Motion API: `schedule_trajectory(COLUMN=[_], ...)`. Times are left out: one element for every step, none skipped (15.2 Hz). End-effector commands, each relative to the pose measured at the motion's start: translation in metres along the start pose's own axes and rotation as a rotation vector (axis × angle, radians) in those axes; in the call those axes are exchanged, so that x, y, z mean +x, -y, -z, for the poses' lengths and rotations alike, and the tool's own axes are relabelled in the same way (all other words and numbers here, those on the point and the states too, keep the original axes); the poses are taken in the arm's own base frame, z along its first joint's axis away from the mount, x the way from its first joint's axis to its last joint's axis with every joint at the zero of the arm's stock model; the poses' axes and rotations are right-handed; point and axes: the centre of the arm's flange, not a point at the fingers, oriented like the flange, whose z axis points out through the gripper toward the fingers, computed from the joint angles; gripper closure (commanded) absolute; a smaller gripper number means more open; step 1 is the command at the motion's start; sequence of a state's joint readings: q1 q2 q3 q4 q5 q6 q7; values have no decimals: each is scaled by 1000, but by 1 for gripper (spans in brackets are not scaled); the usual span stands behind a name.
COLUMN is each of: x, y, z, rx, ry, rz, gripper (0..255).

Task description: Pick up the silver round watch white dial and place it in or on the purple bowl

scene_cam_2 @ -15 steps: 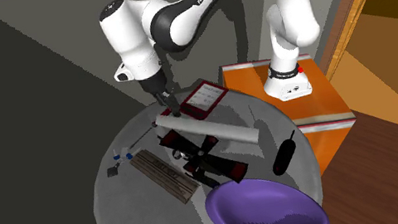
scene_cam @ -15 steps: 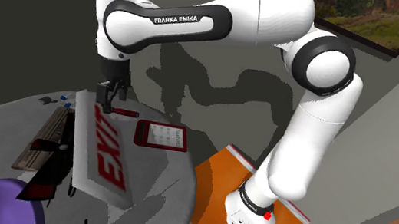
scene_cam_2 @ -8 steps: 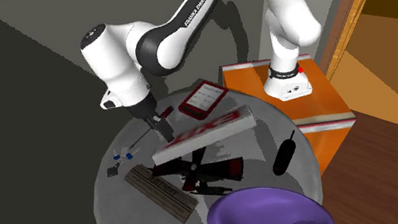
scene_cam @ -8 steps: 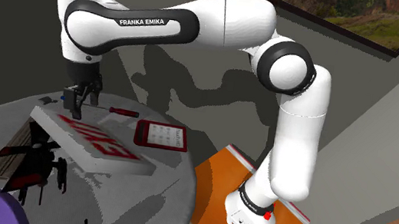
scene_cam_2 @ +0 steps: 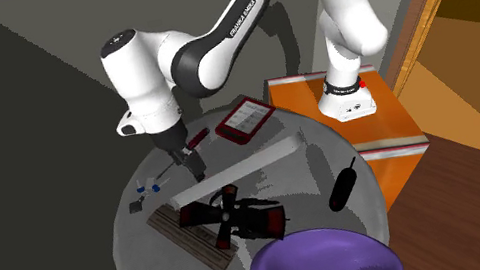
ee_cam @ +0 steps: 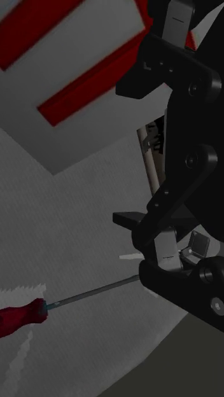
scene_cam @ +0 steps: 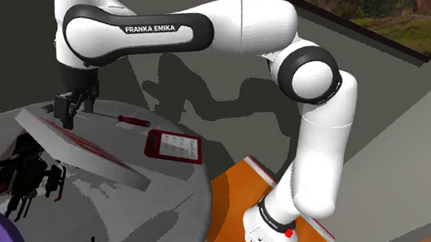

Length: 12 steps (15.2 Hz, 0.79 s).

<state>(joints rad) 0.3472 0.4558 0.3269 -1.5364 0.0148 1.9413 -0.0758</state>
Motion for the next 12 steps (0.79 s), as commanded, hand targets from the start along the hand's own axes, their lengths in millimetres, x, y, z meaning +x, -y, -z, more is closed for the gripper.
schedule_trajectory(x=[-2,-2,-2,-2,-2,-2,-2,-2,-6,-13,-22,-20], y=[6,6,6,6,6,6,6,6,7,6,7,4], z=[-73,-73,-73,-73,-73,-73,-73,-73,-71,-67,-75,-82], rx=[50,50,50,50,50,50,50,50,50,51,51,51], ry=[127,127,127,127,127,127,127,127,128,128,127,127], rz=[11,11,11,11,11,11,11,11,11,10,10,11], gripper=[0,0,0,0,0,0,0,0,255,255,255,255])
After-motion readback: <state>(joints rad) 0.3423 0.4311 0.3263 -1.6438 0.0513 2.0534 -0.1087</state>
